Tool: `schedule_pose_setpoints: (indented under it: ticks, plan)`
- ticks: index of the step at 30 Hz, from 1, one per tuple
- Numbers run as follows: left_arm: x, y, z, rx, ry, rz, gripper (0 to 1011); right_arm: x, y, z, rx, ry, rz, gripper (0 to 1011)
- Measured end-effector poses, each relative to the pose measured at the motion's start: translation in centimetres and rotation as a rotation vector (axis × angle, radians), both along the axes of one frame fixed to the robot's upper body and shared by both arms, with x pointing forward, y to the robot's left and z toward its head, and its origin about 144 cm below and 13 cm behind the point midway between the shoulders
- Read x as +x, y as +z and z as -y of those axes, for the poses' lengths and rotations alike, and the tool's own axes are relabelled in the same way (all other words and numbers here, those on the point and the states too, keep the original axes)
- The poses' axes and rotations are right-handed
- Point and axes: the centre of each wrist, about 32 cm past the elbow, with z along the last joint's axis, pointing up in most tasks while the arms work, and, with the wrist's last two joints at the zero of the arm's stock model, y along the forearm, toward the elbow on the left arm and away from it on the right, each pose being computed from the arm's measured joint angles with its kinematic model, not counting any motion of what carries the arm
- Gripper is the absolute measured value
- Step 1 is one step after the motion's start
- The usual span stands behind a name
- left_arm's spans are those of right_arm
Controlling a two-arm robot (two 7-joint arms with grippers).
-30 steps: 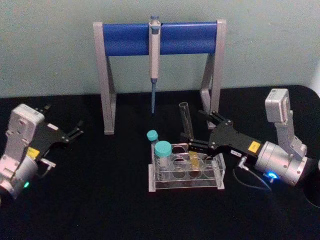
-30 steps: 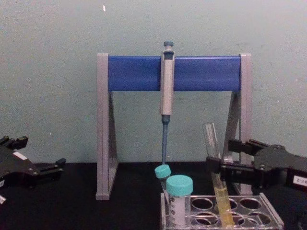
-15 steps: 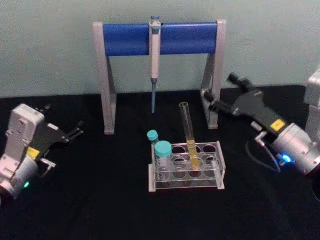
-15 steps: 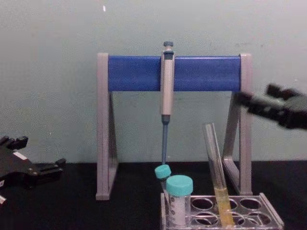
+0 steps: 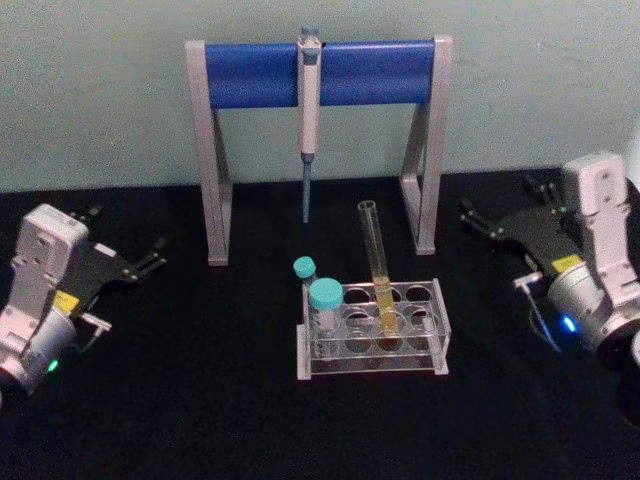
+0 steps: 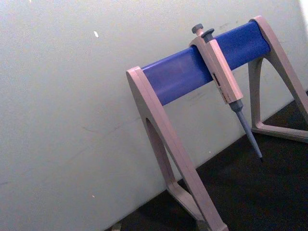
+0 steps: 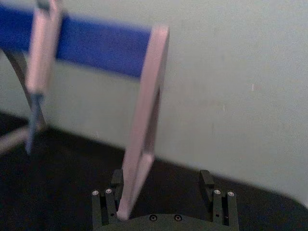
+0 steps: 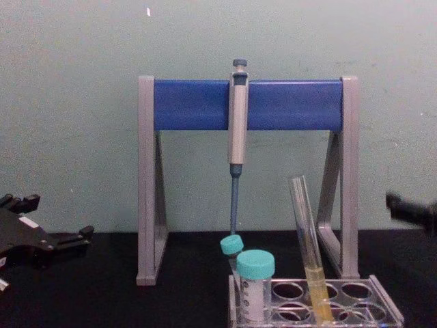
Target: Pick up the test tube from the test tube rack, shake it, then place it back into the test tube rack.
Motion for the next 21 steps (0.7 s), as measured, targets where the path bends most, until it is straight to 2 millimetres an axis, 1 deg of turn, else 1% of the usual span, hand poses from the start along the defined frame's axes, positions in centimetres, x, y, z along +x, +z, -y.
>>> schedule_pose_setpoints:
  ticks: [6, 8, 21]
  plan:
    - [0.0, 0.0, 0.0, 0.000, 0.000, 0.000, 1001, -0.4, -1.5, -0.4, -0.046, -0.029, -0.084, 1000]
    - [0.0, 0.0, 0.0, 0.000, 0.000, 0.000, 1002, -0.5, -1.7, -0.5, -0.046, -0.030, -0.095, 1000]
    - [0.0, 0.0, 0.0, 0.000, 0.000, 0.000, 1001, -0.5, -1.8, -0.5, -0.049, -0.032, -0.101, 1000]
